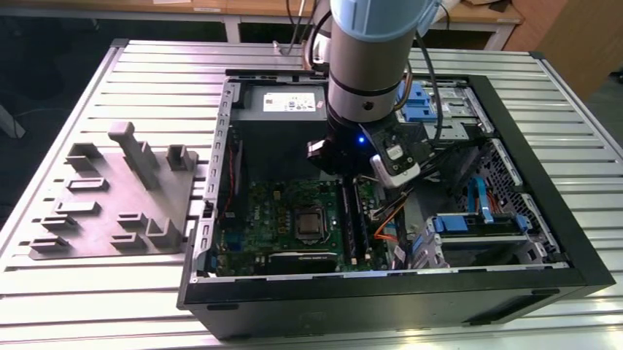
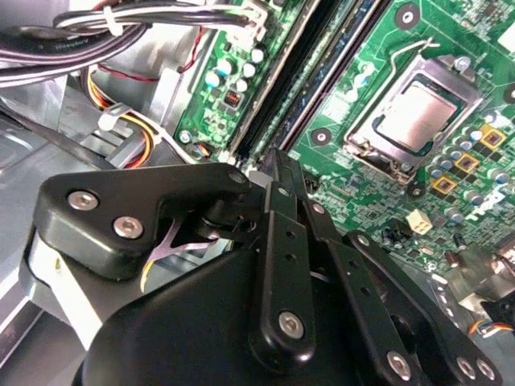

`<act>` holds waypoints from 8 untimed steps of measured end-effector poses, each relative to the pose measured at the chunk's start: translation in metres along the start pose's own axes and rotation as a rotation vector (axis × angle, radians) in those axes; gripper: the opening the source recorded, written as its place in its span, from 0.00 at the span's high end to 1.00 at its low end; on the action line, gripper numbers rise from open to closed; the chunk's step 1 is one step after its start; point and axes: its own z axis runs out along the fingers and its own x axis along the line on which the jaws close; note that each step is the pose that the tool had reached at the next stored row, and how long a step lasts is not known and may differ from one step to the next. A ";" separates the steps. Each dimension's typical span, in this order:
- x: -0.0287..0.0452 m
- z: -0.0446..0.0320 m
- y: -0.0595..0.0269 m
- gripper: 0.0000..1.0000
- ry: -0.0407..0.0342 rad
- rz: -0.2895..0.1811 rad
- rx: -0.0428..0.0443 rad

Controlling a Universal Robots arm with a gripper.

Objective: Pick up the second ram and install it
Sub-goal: 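Press down the second ram until it locks into place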

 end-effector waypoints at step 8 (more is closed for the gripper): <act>0.0003 0.0025 0.0019 0.90 0.0001 0.000 0.0001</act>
